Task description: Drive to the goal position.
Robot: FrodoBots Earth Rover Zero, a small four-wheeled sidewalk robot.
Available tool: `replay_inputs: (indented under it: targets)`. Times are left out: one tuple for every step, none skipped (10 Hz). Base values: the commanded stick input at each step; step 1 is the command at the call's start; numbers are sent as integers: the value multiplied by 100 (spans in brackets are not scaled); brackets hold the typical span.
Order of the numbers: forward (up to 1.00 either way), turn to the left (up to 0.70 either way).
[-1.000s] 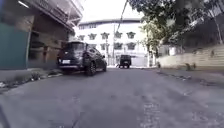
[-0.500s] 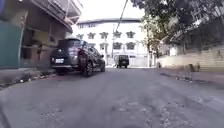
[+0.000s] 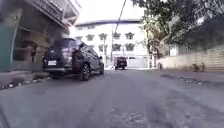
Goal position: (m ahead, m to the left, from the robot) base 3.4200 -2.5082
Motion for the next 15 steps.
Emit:
replay_inputs:
  targets:
    - [100, -1]
    - [100, -1]
    - [100, -1]
    - [100, -1]
    - [100, -1]
    - [100, -1]
    - [100, -1]
    - [100, -1]
    - [100, -1]
    - [100, -1]
    - [100, -1]
    - [100, -1]
    - [100, -1]
    - [100, -1]
    - [100, -1]
